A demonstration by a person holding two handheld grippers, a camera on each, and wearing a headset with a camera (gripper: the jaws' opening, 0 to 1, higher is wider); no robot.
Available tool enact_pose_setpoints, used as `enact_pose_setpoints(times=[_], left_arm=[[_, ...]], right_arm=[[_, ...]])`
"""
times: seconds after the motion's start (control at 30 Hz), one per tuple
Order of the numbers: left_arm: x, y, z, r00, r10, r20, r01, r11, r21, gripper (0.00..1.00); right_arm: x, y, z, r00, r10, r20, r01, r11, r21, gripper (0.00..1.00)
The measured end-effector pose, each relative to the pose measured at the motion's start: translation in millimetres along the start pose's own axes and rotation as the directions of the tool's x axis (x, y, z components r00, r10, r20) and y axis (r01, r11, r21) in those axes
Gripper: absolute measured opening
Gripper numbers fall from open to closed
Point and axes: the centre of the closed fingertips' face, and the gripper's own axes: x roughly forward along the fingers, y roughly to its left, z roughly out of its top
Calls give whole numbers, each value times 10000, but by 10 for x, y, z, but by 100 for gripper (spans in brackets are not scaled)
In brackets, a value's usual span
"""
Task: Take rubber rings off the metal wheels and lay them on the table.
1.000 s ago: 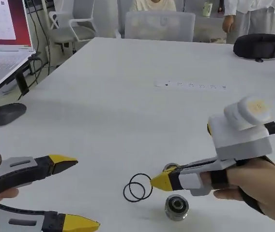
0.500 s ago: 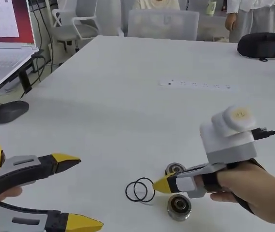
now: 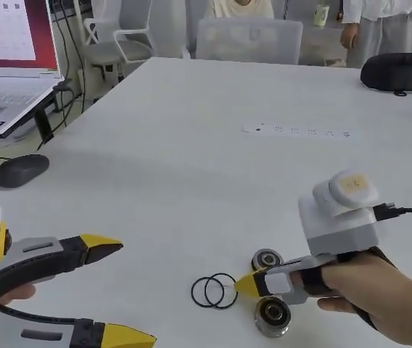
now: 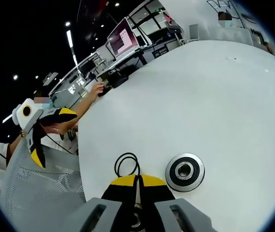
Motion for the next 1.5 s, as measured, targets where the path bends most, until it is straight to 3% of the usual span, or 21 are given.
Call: enact_pose_setpoints(times=[0.3, 0.47, 0.7, 0.97, 1.1, 1.23, 1.5], left_arm=[[-39, 12, -3, 9999, 96, -133, -96, 10000, 12, 71], [-96, 58, -45, 9983, 327, -484, -322, 9994, 124, 71], [-175, 65, 20, 9973, 627, -379, -624, 9980, 107, 71], [-189, 82, 63, 9969, 688, -384, -680, 9975, 215, 71], [-184, 100, 89, 9970, 675, -369, -666, 9975, 245, 71], [-181, 122, 125, 9975, 651, -288, -643, 9976, 272, 70], [-180, 243, 203, 9976, 691, -108, -687, 9972, 303, 70]], right_arm=[[-38, 1, 8, 9997, -160, 159, 166, 9992, -357, 9], [-118, 70, 44, 9987, 48, 501, -10, 9972, -753, 13], [-250, 218, 269, 9932, 367, 1105, -176, 9855, -1686, 16], [-429, 373, 416, 9867, 721, 1454, -238, 9505, -3097, 17], [-558, 364, 518, 9778, 770, 1950, -134, 9511, -3086, 18], [-718, 236, 653, 9597, 567, 2753, 197, 9635, -2670, 18], [-874, 11, 710, 9419, 36, 3359, 692, 9764, -2044, 17]])
